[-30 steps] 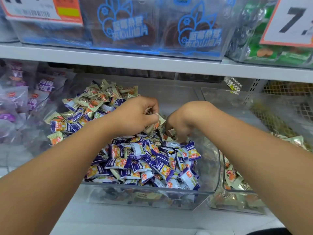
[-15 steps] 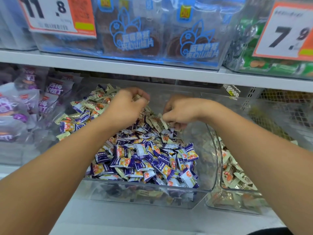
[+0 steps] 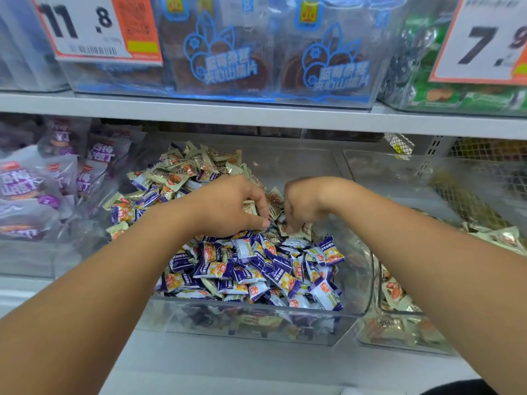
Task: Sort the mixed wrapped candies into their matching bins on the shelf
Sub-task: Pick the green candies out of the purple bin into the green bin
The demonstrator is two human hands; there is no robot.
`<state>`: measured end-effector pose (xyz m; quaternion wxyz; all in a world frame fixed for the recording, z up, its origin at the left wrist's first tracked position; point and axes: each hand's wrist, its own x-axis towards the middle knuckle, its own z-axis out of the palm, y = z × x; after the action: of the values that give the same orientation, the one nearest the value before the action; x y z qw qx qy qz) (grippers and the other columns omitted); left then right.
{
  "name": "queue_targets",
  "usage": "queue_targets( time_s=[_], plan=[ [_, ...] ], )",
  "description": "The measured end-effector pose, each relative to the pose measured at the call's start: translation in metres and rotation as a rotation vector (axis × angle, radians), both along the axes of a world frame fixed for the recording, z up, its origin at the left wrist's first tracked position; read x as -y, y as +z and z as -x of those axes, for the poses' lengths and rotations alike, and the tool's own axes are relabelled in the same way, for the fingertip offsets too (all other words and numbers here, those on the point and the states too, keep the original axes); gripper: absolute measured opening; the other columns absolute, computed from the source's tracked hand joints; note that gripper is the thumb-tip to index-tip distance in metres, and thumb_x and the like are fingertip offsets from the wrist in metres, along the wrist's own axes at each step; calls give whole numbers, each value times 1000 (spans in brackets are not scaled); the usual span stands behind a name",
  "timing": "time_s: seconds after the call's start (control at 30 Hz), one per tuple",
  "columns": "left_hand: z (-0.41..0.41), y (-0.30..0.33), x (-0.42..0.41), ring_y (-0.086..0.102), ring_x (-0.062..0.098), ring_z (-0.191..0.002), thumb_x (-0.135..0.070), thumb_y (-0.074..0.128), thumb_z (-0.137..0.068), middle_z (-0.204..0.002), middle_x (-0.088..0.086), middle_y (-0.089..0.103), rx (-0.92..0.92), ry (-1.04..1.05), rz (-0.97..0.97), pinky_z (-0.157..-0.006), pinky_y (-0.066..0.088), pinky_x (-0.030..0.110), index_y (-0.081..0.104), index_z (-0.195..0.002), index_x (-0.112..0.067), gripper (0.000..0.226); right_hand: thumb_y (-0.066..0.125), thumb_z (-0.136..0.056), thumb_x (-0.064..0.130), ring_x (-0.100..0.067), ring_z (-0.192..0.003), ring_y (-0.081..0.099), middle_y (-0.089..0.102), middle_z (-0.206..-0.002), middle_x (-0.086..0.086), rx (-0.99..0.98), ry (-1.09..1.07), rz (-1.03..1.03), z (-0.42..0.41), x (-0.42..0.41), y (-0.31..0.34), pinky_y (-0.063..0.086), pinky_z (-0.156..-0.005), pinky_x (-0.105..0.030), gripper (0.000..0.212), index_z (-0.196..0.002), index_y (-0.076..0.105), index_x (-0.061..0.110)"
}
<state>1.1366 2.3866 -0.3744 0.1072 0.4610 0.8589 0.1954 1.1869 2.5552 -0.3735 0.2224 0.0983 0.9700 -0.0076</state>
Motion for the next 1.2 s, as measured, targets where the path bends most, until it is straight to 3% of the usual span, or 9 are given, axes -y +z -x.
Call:
queue_targets(
  time_s=[0.2, 0.43, 0.53, 0.67, 0.77, 0.87, 1.0, 1.07, 1.2],
  plan=[
    [-3, 2, -9, 59, 12, -108, -47, 74, -82, -121, -12, 67, -90, -9, 184, -91, 46, 27, 76, -101, -35, 22, 66, -93, 37, -17, -83, 61, 67, -87, 5, -301, 71, 142, -7, -9, 18, 47, -76, -28, 15, -87, 68, 23],
    [-4, 2, -23, 57, 18, -116, -42, 74, -84, -133, -9, 60, -139, -37, 336, -91, 44, 27, 70, -118, -33, 35, 68, -92, 34, -8, -70, 56, 62, -74, 13, -266, 78, 198, -20, -9, 30, 44, -64, -26, 18, -84, 71, 18],
    [1, -2, -20, 61, 14, -110, -49, 82, -71, -121, -10, 66, -64, -14, 236, -92, 48, 28, 73, -109, -33, 42, 68, -92, 36, -11, -71, 58, 66, -75, 9, -404, 51, 237, -23, -11, 38, 45, -62, -24, 18, -80, 69, 22],
    [7, -1, -8, 48, 4, -49, -56, 70, -79, -58, -9, 57, 208, 90, -171, -53, 38, 20, 75, -84, -31, 26, 73, -87, 40, -11, -70, 59, 69, -82, 8, -556, -62, 503, -19, -11, 32, 44, -60, -26, 18, -76, 70, 26],
    [8, 2, 3, 45, 15, -55, -50, 66, -86, -66, 4, 58, 273, 124, -256, -56, 38, 24, 76, -89, -29, 24, 79, -81, 44, -15, -55, 45, 60, -68, 3, -585, -221, 715, -13, -9, 24, 36, -53, -24, 23, -80, 72, 22],
    [7, 3, 10, 43, 17, -53, -50, 68, -86, -60, 2, 51, 269, 172, -277, -56, 37, 28, 72, -76, -17, 35, 77, -81, 48, -12, -51, 44, 56, -55, 10, -445, -192, 540, -15, -10, 30, 37, -54, -23, 25, -86, 73, 24],
    [6, 6, 14, 63, 17, -64, -47, 68, -87, -74, 0, 71, 191, 263, -368, -64, 44, 22, 72, -77, -21, 28, 74, -82, 49, -15, -89, 66, 73, -95, 7, -84, 29, 206, -16, 12, 16, 50, -84, -29, 40, -102, 77, 14],
    [4, 7, 15, 57, -3, -66, -48, 68, -87, -79, -15, 65, 162, 296, -392, -65, 42, 17, 72, -89, -24, 24, 73, -85, 47, -23, -105, 65, 71, -114, -1, 17, 66, 98, -15, 21, 7, 52, -95, -35, 46, -113, 73, 10],
    [1, 6, 17, 47, -10, -43, -42, 66, -90, -74, -20, 60, 124, 321, -447, -54, 40, 14, 67, -121, -9, 45, 65, -93, 35, -15, -95, 59, 65, -100, 8, -24, 145, 45, -18, 25, 7, 44, -78, -24, 30, -115, 73, 16]
  ],
)
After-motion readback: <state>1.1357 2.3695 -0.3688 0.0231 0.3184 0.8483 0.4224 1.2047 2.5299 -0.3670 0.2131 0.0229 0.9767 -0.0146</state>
